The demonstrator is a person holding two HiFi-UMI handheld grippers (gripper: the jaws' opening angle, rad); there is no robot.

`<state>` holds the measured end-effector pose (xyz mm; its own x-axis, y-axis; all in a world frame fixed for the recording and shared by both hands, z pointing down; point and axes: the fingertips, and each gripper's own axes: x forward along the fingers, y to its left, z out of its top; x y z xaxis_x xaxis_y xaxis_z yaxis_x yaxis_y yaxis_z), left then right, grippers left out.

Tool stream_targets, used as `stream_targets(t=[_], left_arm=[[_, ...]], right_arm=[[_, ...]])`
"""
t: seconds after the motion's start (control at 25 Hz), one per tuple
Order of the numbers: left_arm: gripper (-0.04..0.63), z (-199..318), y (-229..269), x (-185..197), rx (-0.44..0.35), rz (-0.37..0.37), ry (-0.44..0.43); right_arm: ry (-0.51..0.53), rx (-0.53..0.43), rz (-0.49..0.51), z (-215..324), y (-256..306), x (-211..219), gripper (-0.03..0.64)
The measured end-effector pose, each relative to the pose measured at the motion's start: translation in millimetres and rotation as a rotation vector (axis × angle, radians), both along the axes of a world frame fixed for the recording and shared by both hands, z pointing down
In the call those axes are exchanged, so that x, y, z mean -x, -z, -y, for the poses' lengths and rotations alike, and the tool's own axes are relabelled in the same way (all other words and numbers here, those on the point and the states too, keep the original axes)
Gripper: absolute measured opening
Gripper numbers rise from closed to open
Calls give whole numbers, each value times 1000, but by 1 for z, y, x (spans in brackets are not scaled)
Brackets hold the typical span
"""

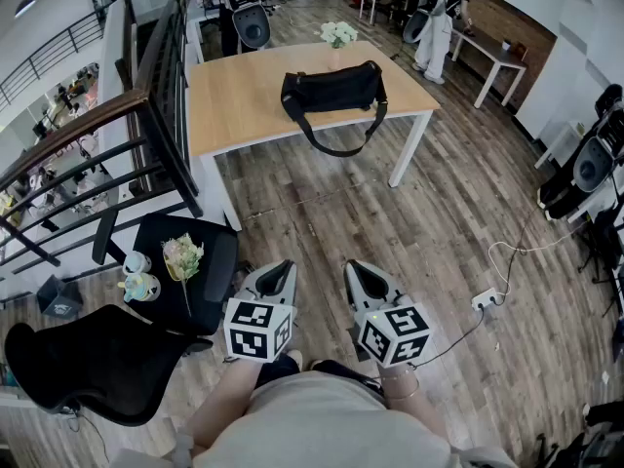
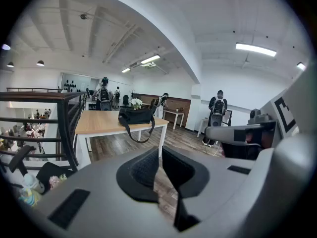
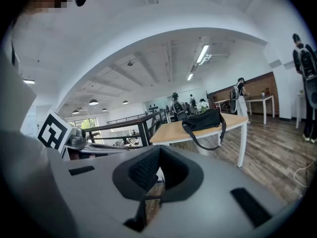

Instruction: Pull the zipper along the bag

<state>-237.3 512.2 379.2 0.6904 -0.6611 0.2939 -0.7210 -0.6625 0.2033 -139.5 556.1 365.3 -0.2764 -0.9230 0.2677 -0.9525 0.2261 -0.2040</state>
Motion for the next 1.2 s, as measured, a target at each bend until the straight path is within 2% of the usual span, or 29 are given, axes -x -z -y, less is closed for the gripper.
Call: stream_targets(t=[0.36,0.68,0.88,1.0,1.2], left_arm=[[35,6,-7,3,34,-30,0],[35,24,18,12,-50,-111,-39],[35,33,24,14,-61,-156,-102],[35,37,25,14,-71,-171,-123],[37,54,16,16,-72,-152,-93]], right_arm=[[29,-8,1,5,1,12,-5],[119,-121,-3,22,19,34,0],[100,-187,102,33,28,43,2],[64,-186,68,36,27,42,2],[43,-118,-34,51,8,37,3]])
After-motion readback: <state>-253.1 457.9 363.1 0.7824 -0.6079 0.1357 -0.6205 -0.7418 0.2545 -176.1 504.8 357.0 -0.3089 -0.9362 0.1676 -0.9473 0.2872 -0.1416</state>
